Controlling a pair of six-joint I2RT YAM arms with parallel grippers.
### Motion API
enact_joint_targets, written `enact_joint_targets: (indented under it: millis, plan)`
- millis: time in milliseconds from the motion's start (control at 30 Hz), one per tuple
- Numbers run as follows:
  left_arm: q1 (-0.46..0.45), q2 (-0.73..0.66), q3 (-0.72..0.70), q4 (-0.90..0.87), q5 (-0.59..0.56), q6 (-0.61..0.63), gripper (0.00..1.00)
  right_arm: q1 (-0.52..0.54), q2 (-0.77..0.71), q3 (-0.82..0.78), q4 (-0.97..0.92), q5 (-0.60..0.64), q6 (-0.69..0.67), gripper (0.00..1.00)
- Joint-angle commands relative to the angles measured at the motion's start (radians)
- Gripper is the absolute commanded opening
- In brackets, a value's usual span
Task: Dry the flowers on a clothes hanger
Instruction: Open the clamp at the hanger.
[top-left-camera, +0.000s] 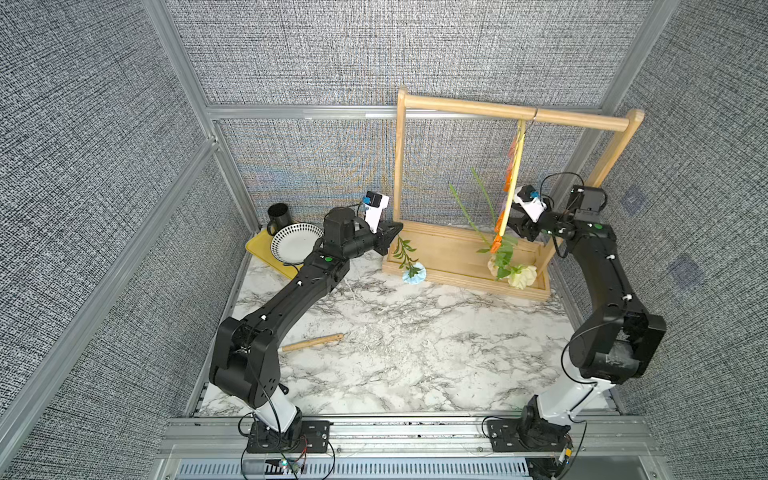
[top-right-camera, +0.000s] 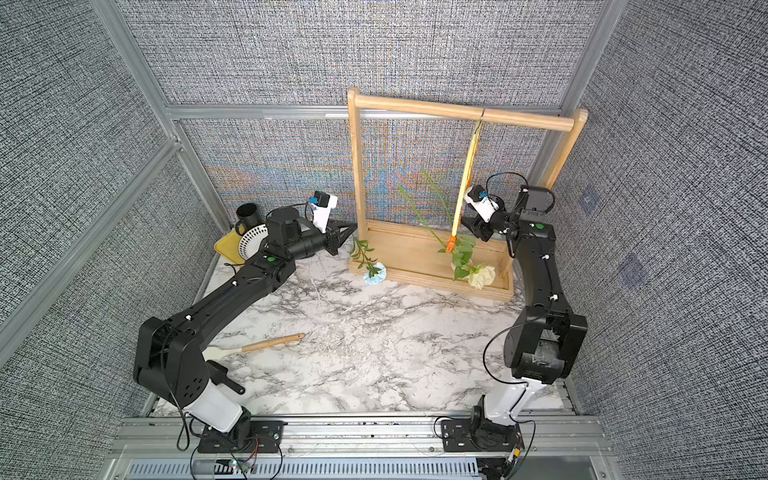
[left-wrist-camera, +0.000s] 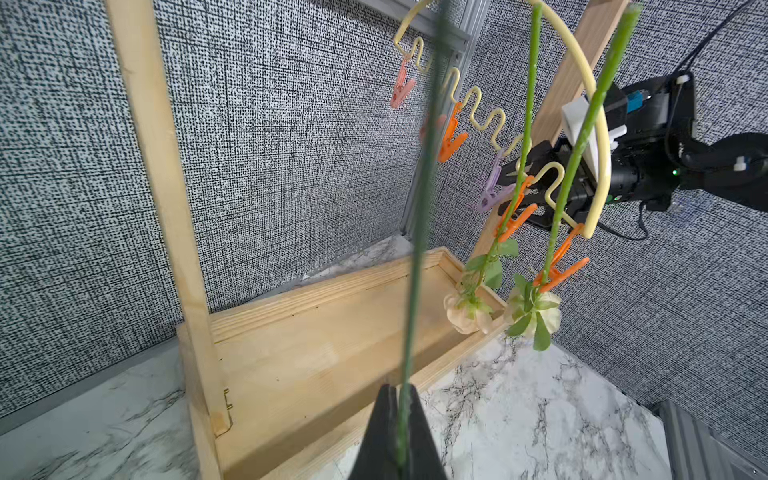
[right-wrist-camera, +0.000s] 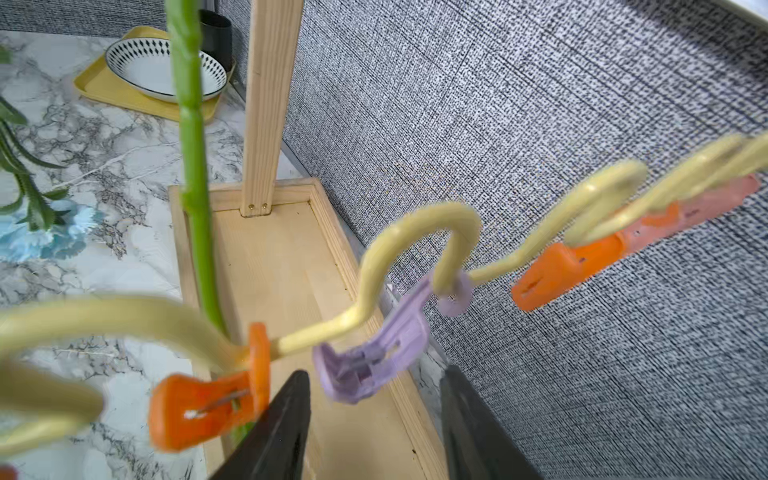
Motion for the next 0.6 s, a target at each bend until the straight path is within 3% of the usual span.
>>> enact_joint_targets:
  millis: [0,567]
  plan:
    - [0.001,0.001,0.000,0.013,0.010,-0.002,0.02,0.013,0.028,0.041,-0.046,-0.034,-0.036,0.53]
    - [0.001,-0.008,-0.007,-0.009,0.055,0.023,0.02,0.032,0.076,0.123,-0.080,-0.013,-0.081,0.56]
